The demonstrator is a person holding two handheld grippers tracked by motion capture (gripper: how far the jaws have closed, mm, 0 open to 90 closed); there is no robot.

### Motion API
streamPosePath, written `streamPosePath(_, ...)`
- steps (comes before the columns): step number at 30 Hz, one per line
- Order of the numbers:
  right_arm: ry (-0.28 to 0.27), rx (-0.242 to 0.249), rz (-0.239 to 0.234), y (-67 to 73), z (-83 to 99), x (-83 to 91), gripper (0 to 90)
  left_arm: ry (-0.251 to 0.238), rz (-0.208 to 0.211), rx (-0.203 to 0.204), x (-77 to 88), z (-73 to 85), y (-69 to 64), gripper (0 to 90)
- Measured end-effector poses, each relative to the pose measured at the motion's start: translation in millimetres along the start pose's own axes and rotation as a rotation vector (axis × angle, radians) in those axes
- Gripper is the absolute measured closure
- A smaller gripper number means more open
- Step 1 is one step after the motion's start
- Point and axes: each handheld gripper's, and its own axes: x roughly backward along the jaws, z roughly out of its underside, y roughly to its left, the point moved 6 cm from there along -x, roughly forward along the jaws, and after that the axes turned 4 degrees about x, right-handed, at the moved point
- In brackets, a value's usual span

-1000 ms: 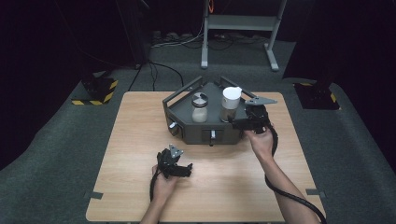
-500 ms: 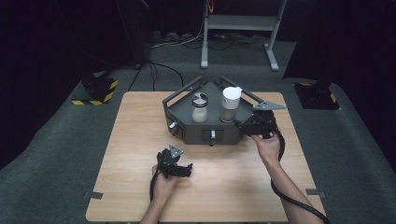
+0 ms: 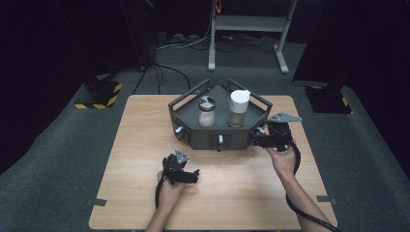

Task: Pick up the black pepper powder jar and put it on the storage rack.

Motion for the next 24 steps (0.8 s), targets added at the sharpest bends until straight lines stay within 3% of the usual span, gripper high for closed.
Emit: streamPosePath(24,0.041,-0.025,0.011,-1.6,34.7,-2.9,13.1,-0.001,0.000,0.001,-0.1,0.1,-0.1,4.0)
